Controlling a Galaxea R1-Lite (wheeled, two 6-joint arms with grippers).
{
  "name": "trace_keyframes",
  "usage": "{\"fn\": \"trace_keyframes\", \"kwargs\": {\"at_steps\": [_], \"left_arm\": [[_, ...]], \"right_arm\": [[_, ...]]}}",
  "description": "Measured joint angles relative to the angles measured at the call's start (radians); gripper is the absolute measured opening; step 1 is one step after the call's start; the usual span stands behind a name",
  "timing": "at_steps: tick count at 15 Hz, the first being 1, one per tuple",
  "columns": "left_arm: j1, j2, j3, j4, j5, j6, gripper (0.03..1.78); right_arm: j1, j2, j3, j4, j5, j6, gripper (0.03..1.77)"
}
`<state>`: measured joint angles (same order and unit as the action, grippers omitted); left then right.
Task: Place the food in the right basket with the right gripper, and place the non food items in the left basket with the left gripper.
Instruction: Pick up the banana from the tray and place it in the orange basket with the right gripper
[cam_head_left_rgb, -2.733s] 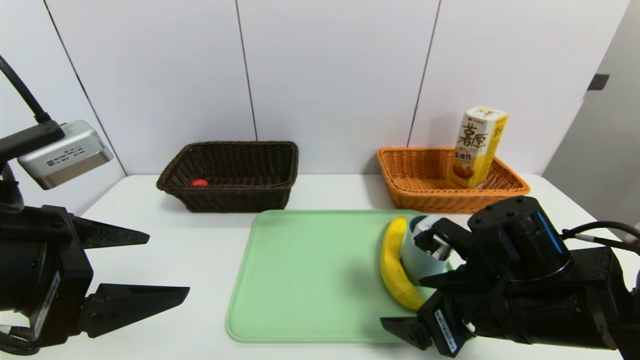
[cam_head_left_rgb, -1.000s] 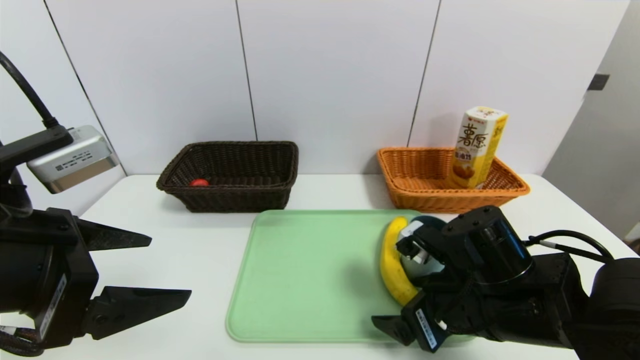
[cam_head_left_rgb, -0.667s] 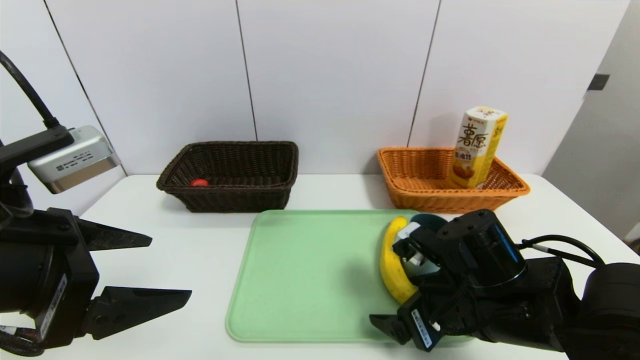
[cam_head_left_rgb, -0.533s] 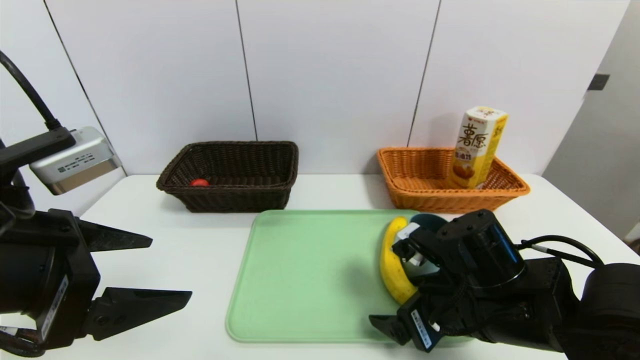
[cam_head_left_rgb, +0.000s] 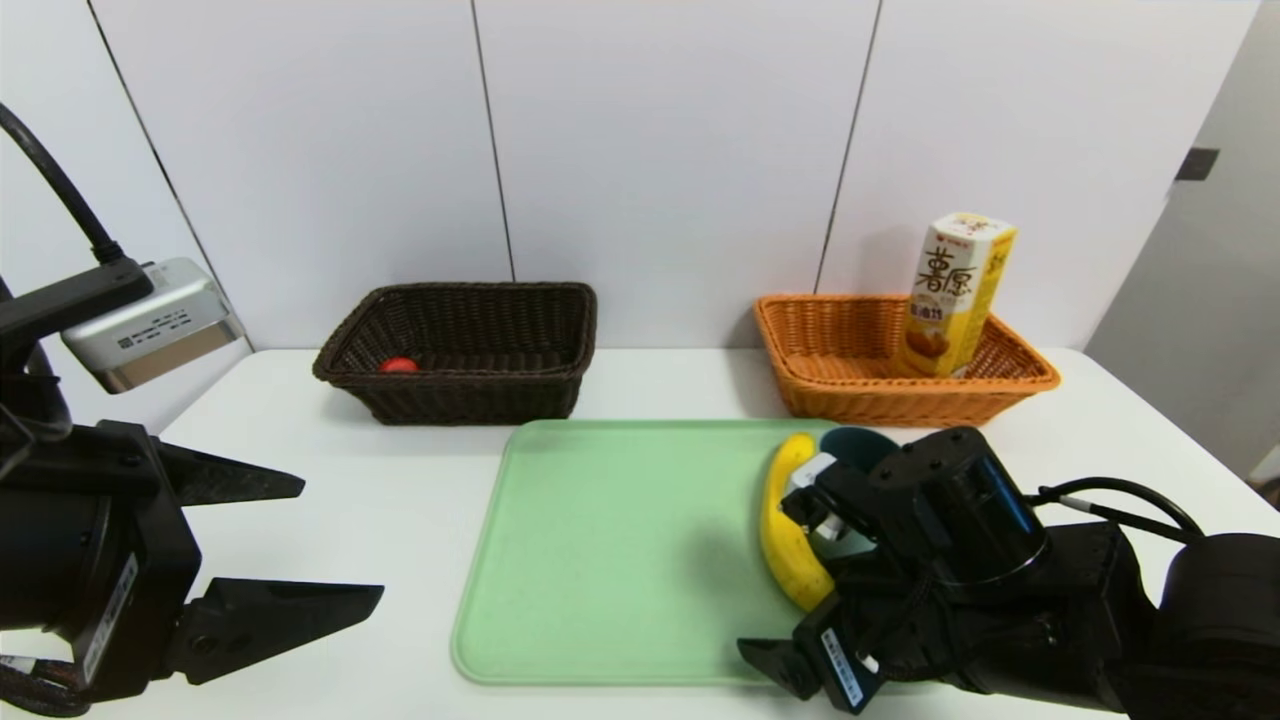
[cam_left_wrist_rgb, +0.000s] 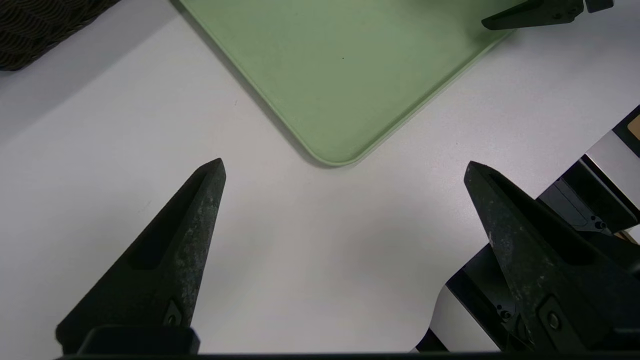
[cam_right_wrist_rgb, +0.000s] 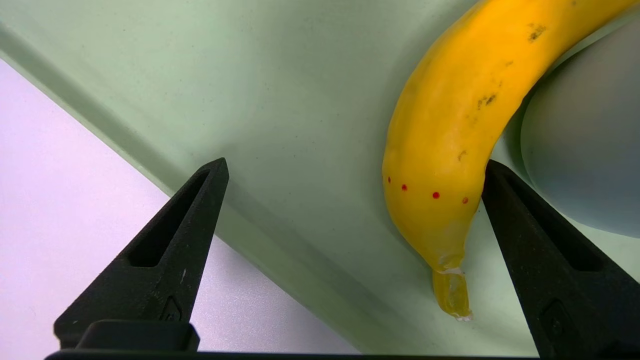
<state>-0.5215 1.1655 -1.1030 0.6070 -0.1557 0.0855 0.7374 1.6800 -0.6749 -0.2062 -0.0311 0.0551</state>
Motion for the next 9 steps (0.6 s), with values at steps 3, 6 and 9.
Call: {"fn": "trace_keyframes", "kwargs": {"at_steps": [3, 6, 9], "left_arm": [[0.0, -0.001, 0.0, 0.0, 0.0, 0.0, 1.69], [0.0, -0.001, 0.0, 0.0, 0.0, 0.0, 1.69], [0.0, -0.001, 0.0, 0.0, 0.0, 0.0, 1.69]], "right_arm": [[0.0, 0.002, 0.0, 0.0, -0.001, 0.0, 1.7], [0.0, 0.003, 0.0, 0.0, 0.0, 0.001, 1.64], [0.0, 0.003, 0.001, 0.0, -0.001, 0.001, 1.15]]}}
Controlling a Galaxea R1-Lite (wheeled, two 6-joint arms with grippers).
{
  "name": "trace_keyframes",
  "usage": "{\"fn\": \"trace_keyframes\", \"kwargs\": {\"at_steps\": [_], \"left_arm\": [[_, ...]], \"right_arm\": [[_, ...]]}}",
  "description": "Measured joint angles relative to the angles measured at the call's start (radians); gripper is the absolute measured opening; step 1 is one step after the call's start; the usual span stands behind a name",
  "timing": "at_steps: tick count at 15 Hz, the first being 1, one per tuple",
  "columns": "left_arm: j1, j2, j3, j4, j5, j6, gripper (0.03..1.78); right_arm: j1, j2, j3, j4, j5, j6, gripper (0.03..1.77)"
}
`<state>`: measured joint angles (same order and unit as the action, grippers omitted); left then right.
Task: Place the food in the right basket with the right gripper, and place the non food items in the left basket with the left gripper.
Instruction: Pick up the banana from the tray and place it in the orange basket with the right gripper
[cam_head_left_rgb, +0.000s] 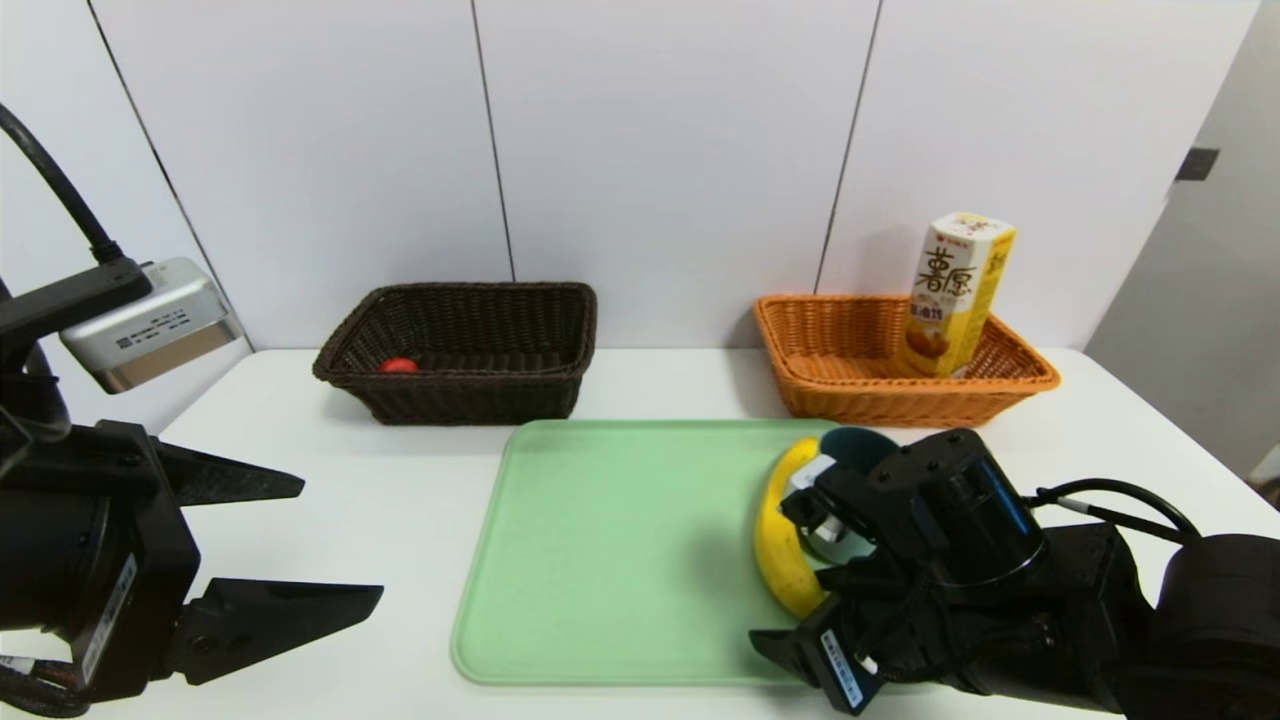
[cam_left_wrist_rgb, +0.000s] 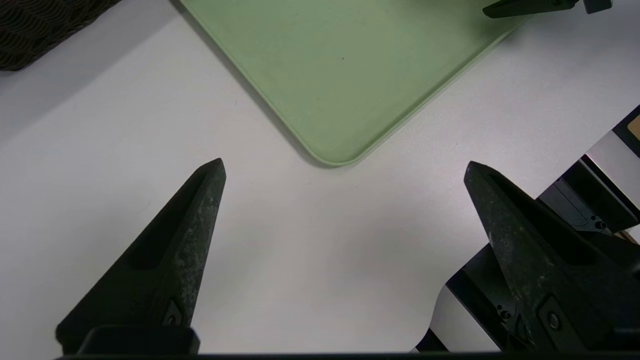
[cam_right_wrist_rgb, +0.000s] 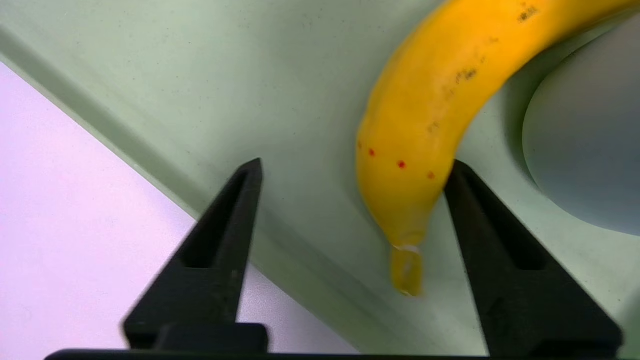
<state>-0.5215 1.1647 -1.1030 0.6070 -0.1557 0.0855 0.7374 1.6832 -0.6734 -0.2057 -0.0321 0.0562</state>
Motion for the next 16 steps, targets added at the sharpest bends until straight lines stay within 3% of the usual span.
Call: {"fn": "trace_keyframes", "kwargs": {"at_steps": [4, 5, 6, 16], "left_arm": [[0.0, 0.0, 0.0, 0.0, 0.0, 0.0, 1.69], [0.0, -0.001, 0.0, 0.0, 0.0, -0.001, 1.69], [0.0, -0.002, 0.0, 0.0, 0.0, -0.001, 1.69], [0.0, -0.011, 0.0, 0.0, 0.0, -0.001, 1.69]], "right_arm": [[0.0, 0.003, 0.003, 0.001, 0.001, 0.0, 0.7], [0.0, 0.003, 0.003, 0.001, 0.003, 0.0, 0.15], [0.0, 0.004, 0.003, 0.0, 0.002, 0.0, 0.09], [0.001, -0.014, 0.003, 0.0, 0.01, 0.0, 0.09]]}}
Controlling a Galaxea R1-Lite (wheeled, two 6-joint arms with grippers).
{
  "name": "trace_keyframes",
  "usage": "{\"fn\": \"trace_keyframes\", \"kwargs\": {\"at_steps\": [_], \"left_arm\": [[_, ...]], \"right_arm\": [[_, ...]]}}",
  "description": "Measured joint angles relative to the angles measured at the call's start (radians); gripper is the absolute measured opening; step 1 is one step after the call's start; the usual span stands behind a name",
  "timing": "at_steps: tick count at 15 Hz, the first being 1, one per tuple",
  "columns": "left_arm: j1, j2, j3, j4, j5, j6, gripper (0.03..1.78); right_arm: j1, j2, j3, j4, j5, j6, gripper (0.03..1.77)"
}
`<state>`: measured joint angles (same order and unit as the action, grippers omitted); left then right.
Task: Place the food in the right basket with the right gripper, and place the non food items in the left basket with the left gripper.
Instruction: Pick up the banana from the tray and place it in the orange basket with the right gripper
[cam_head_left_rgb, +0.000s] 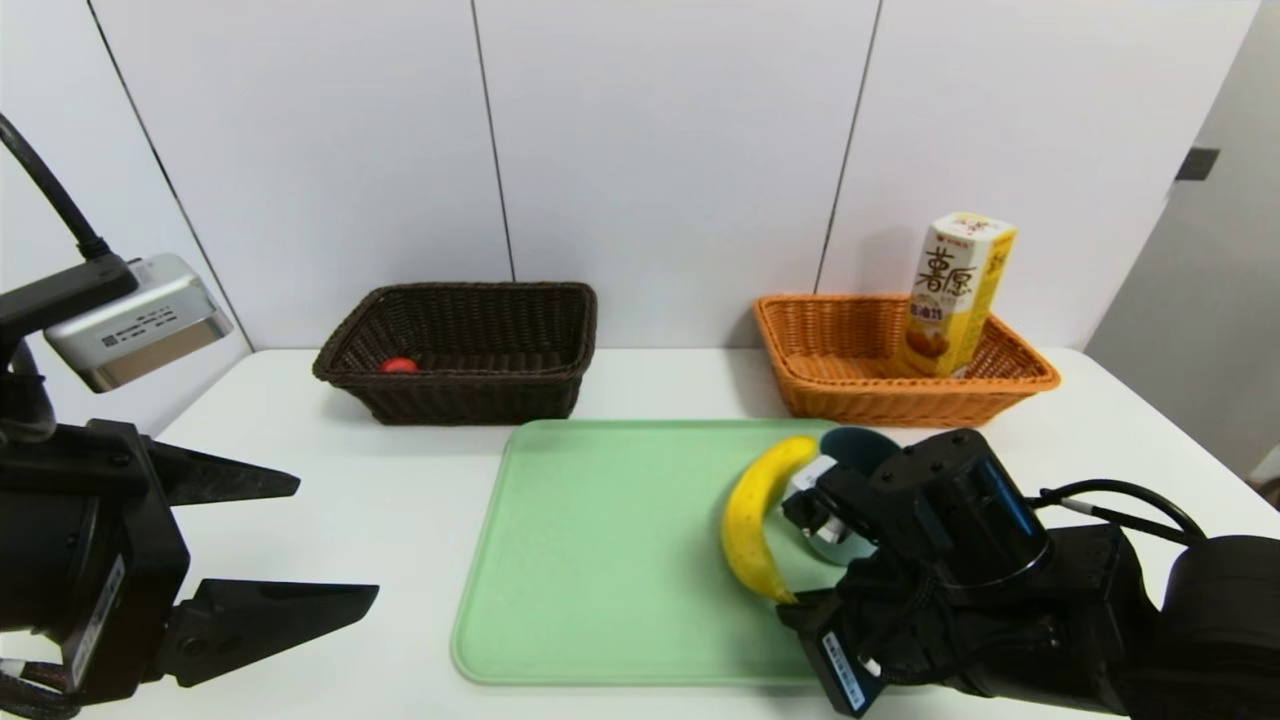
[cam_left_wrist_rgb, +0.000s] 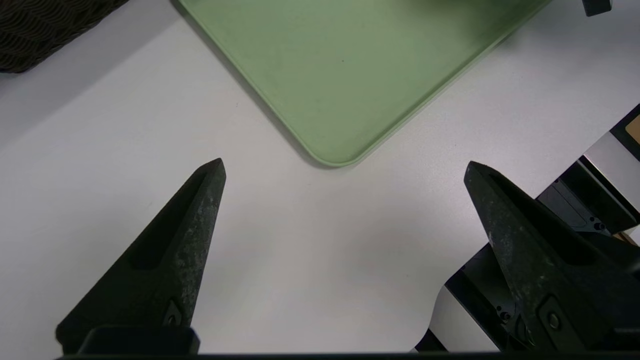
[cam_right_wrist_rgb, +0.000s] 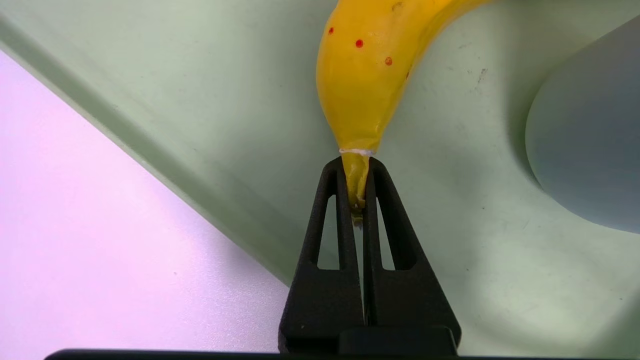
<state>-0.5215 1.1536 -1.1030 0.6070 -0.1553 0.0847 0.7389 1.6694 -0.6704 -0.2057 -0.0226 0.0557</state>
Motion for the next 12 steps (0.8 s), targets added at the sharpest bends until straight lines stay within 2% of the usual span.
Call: {"fn": "trace_keyframes", "kwargs": {"at_steps": [4, 8, 12], "left_arm": [[0.0, -0.004, 0.006, 0.0, -0.001, 0.0, 1.69], [0.0, -0.006, 0.012, 0.0, -0.001, 0.0, 1.69], [0.0, -0.011, 0.018, 0.0, -0.001, 0.0, 1.69]], "right_arm": [[0.0, -0.063, 0.0, 0.004, 0.015, -0.023, 0.09], [0.002, -0.135, 0.004, 0.006, 0.086, -0.037, 0.09], [0.001, -0.195, 0.007, 0.004, 0.092, -0.073, 0.09]]}}
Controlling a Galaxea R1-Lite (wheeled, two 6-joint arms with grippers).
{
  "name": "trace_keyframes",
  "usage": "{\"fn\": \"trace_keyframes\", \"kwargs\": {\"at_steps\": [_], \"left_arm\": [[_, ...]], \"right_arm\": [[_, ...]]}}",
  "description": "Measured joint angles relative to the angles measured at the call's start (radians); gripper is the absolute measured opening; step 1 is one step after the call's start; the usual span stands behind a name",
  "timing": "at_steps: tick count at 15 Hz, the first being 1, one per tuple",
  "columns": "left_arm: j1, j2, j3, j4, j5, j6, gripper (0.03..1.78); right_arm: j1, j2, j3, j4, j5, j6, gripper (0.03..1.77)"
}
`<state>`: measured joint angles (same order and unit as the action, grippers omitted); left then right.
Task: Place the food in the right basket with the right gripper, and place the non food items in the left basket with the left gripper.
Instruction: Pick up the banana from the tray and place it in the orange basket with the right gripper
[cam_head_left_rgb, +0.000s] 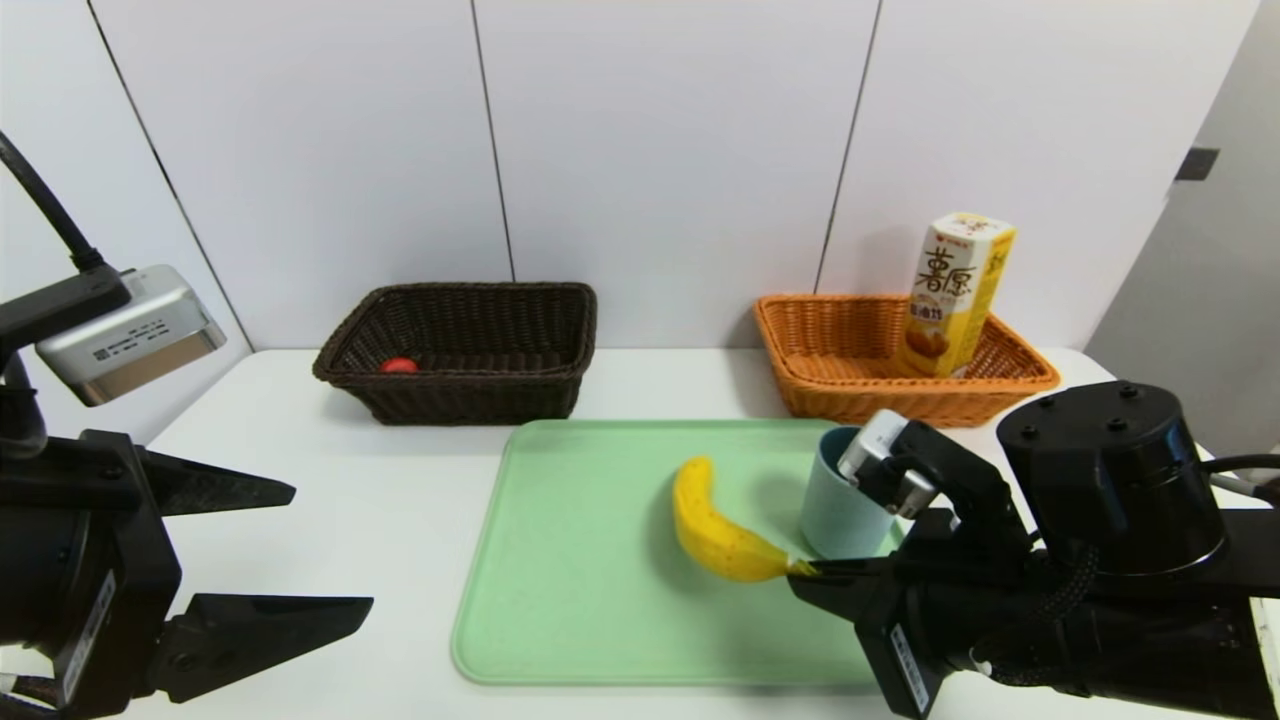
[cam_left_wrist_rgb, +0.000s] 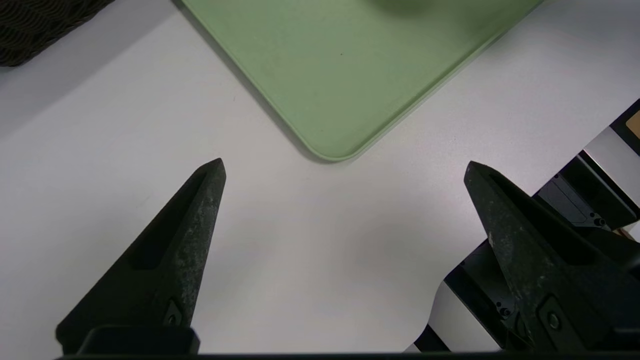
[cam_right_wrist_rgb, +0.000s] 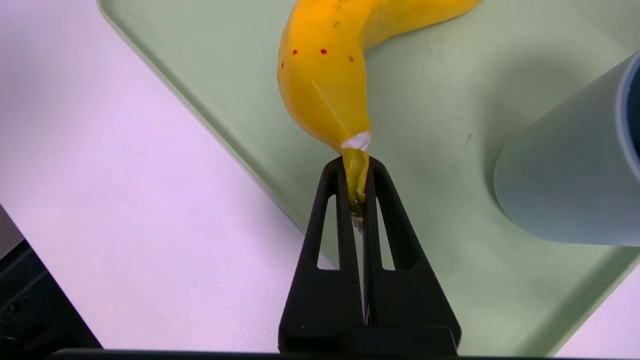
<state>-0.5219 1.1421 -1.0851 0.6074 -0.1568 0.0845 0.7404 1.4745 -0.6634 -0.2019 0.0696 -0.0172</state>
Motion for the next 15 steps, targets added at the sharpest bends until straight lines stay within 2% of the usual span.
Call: {"fn": "trace_keyframes", "kwargs": {"at_steps": [15], "left_arm": [[0.0, -0.016, 0.017, -0.001, 0.001, -0.001, 1.69]], "right_arm": [[-0.013, -0.134, -0.104, 0.0, -0.014, -0.043, 0.09]]}}
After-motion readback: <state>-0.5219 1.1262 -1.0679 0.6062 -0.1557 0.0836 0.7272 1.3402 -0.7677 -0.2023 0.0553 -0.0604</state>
